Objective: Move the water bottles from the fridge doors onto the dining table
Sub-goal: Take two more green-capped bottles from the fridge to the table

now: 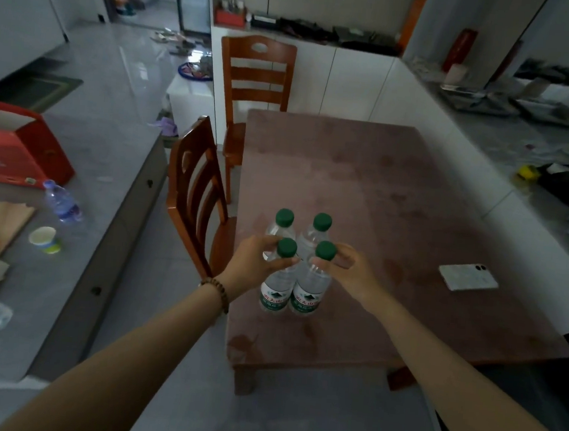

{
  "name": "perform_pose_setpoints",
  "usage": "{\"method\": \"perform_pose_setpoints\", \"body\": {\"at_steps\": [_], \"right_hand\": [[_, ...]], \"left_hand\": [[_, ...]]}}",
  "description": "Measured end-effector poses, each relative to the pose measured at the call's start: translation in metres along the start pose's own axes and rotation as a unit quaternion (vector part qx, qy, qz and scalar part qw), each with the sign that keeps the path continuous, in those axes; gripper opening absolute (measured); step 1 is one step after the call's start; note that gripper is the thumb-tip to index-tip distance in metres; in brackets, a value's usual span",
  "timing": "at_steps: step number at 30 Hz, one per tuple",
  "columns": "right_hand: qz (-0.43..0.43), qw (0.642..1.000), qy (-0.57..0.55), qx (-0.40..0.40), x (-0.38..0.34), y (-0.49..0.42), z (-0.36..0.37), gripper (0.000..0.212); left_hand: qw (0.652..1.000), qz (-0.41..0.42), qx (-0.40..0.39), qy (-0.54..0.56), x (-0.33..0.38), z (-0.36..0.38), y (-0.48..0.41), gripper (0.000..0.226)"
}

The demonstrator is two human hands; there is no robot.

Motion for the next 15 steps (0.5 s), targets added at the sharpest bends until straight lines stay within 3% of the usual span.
{"method": "perform_pose_setpoints", "body": {"at_steps": [5,10,15], "right_hand": [[0.003,0.999,0.032,-0.034,-0.004,-0.001,-0.001,0.025],[0.015,0.998,0.048,-0.040,-0.003,-0.001,-0.002,0.036],[0.010,0.998,0.056,-0.030,-0.008,0.007,0.001,0.043]], "left_hand": [[1.000,0.008,-0.014,-0.019,0.004,0.001,0.000,0.021],[1.000,-0.012,-0.011,-0.025,0.002,0.003,0.006,0.018],[0.999,-0.035,0.011,-0.021,0.014,0.001,0.014,0.048]]}}
Point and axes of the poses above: each hand's wrist, its own y-axis away from the middle knuckle, its own z-axis out of the palm, x = y × z, the point moved 5 cm from there along -y, towards the middle knuckle, and after that the axes turned 6 degrees about -y, right-handed, at the moved point
